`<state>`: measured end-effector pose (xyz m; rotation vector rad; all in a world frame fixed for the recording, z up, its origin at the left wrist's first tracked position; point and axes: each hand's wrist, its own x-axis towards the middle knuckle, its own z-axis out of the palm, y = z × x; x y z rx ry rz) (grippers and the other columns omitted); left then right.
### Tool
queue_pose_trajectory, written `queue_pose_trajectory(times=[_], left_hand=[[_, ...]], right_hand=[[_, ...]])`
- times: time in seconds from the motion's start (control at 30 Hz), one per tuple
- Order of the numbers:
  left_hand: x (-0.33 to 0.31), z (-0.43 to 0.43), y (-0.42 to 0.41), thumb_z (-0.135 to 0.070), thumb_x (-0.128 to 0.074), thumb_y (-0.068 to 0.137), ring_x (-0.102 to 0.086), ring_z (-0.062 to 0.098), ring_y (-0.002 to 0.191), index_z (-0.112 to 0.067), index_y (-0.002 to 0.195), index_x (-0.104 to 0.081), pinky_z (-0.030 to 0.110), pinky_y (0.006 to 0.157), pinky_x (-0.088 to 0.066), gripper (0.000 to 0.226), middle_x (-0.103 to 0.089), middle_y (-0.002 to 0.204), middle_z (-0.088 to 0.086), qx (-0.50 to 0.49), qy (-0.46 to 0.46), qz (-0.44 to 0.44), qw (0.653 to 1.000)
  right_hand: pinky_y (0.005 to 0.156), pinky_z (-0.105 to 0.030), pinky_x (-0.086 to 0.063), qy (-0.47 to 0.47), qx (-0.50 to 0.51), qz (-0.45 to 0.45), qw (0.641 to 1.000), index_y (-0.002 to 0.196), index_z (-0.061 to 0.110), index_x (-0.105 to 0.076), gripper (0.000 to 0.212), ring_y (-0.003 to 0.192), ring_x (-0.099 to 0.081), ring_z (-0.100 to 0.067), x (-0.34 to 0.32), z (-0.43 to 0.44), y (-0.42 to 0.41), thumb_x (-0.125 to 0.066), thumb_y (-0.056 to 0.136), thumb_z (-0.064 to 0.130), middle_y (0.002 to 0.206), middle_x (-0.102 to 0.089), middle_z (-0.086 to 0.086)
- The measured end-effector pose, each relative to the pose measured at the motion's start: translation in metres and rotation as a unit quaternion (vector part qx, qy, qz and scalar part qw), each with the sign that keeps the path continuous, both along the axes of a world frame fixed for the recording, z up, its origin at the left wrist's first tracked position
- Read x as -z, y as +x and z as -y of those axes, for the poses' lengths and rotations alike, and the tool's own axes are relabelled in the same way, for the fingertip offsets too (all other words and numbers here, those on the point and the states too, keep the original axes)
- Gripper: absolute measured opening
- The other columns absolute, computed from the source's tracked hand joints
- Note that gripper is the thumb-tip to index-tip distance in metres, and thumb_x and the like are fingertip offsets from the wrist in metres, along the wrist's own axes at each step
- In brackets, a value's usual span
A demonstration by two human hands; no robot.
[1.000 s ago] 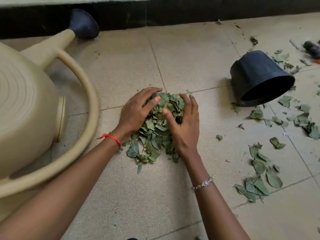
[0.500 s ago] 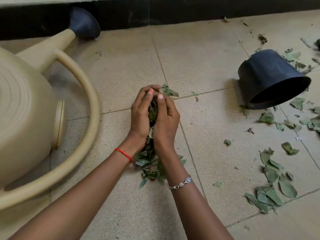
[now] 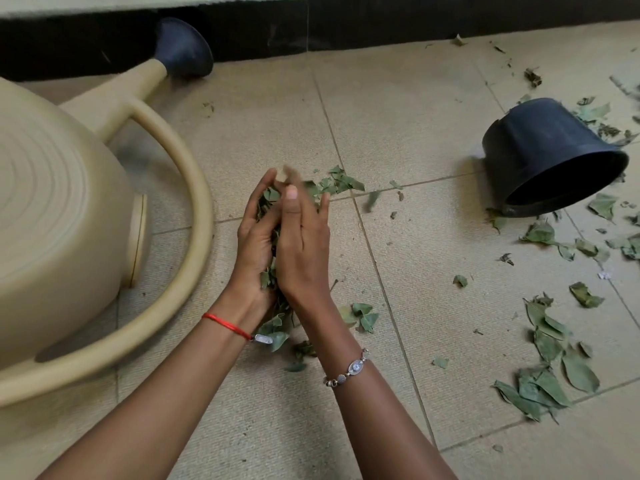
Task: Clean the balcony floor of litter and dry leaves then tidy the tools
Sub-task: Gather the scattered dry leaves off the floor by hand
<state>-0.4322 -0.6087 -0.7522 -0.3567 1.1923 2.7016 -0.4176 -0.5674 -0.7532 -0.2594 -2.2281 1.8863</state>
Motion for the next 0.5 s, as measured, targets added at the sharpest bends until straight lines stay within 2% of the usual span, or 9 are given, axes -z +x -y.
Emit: queue_pose_trajectory(times=[0.1, 0.17, 0.2, 0.27, 0.33, 0.4, 0.43, 0.5], left_hand=[[0.002, 0.005, 0.003, -0.014, -0.065, 0.066, -0.065, 0.010, 0.101, -0.024, 0.112, -0.054, 0.022, 0.082, -0.054, 0.048, -0.071, 0.101, -0.006, -0.008, 0.010, 0.004, 1.000], [0.004, 0.009, 0.004, -0.012, -0.064, 0.076, -0.062, 0.016, 0.109, -0.023, 0.112, -0.053, 0.027, 0.089, -0.052, 0.039, -0.067, 0.114, 0.001, -0.022, -0.001, 0.024, 0.999], [0.004, 0.010, 0.004, -0.008, -0.062, 0.081, -0.062, 0.018, 0.108, -0.020, 0.113, -0.053, 0.028, 0.089, -0.052, 0.035, -0.064, 0.120, 0.007, -0.036, -0.015, 0.041, 0.998], [0.006, 0.011, 0.003, -0.001, -0.058, 0.084, -0.063, 0.022, 0.102, -0.013, 0.113, -0.054, 0.029, 0.086, -0.052, 0.031, -0.060, 0.120, 0.014, -0.065, -0.030, 0.060, 0.996], [0.007, 0.011, 0.002, 0.009, -0.052, 0.084, -0.064, 0.020, 0.087, -0.016, 0.099, -0.057, 0.030, 0.078, -0.053, 0.029, -0.064, 0.104, 0.009, -0.098, -0.024, 0.055, 0.993], [0.008, 0.013, -0.001, 0.016, -0.047, 0.082, -0.062, 0.016, 0.076, -0.017, 0.089, -0.057, 0.030, 0.071, -0.053, 0.035, -0.066, 0.088, 0.002, -0.130, -0.033, 0.046, 0.990], [0.008, 0.013, -0.002, 0.018, -0.047, 0.081, -0.062, 0.014, 0.074, -0.017, 0.087, -0.057, 0.029, 0.069, -0.053, 0.037, -0.066, 0.084, 0.000, -0.142, -0.046, 0.038, 0.988], [0.012, 0.017, -0.005, 0.021, -0.047, 0.078, -0.060, 0.013, 0.074, -0.017, 0.086, -0.058, 0.029, 0.069, -0.050, 0.040, -0.067, 0.081, -0.003, -0.151, -0.105, 0.010, 0.983]], right_hand=[[0.116, -0.046, -0.017, -0.030, -0.054, 0.009, 0.998, 0.143, 0.037, -0.016, 0.062, 0.135, -0.027, 0.007, -0.006, 0.003, 0.001, -0.029, 0.087, 0.060, 0.144, -0.044, -0.001], [0.118, -0.045, -0.011, -0.034, -0.089, 0.017, 0.995, 0.147, 0.035, -0.005, 0.075, 0.129, -0.015, 0.021, -0.008, 0.005, 0.000, -0.031, 0.082, 0.063, 0.154, -0.025, 0.002], [0.119, -0.043, -0.010, -0.048, -0.096, 0.021, 0.994, 0.148, 0.034, -0.002, 0.080, 0.131, -0.011, 0.019, -0.009, 0.005, 0.000, -0.031, 0.080, 0.064, 0.157, -0.015, 0.005], [0.115, -0.031, -0.018, -0.115, -0.092, 0.022, 0.989, 0.148, 0.037, -0.003, 0.080, 0.138, -0.012, 0.007, -0.012, 0.000, -0.004, -0.032, 0.079, 0.067, 0.157, -0.005, 0.012], [0.096, -0.011, -0.025, -0.157, -0.075, 0.024, 0.985, 0.148, 0.033, -0.012, 0.071, 0.129, -0.022, 0.009, -0.016, -0.013, -0.011, -0.027, 0.085, 0.062, 0.156, -0.012, 0.012], [0.087, -0.007, -0.028, -0.102, -0.034, 0.029, 0.994, 0.145, 0.023, -0.028, 0.065, 0.123, -0.031, 0.007, -0.019, -0.032, -0.021, -0.022, 0.088, 0.055, 0.152, -0.027, 0.005], [0.090, -0.010, -0.031, -0.046, -0.011, 0.032, 0.998, 0.142, 0.019, -0.035, 0.063, 0.123, -0.033, 0.004, -0.017, -0.044, -0.029, -0.023, 0.090, 0.053, 0.150, -0.033, 0.003], [0.103, -0.018, -0.026, 0.099, 0.005, 0.053, 0.994, 0.140, 0.016, -0.040, 0.056, 0.131, -0.029, -0.001, -0.008, -0.070, -0.044, -0.025, 0.096, 0.049, 0.151, -0.032, 0.001]])
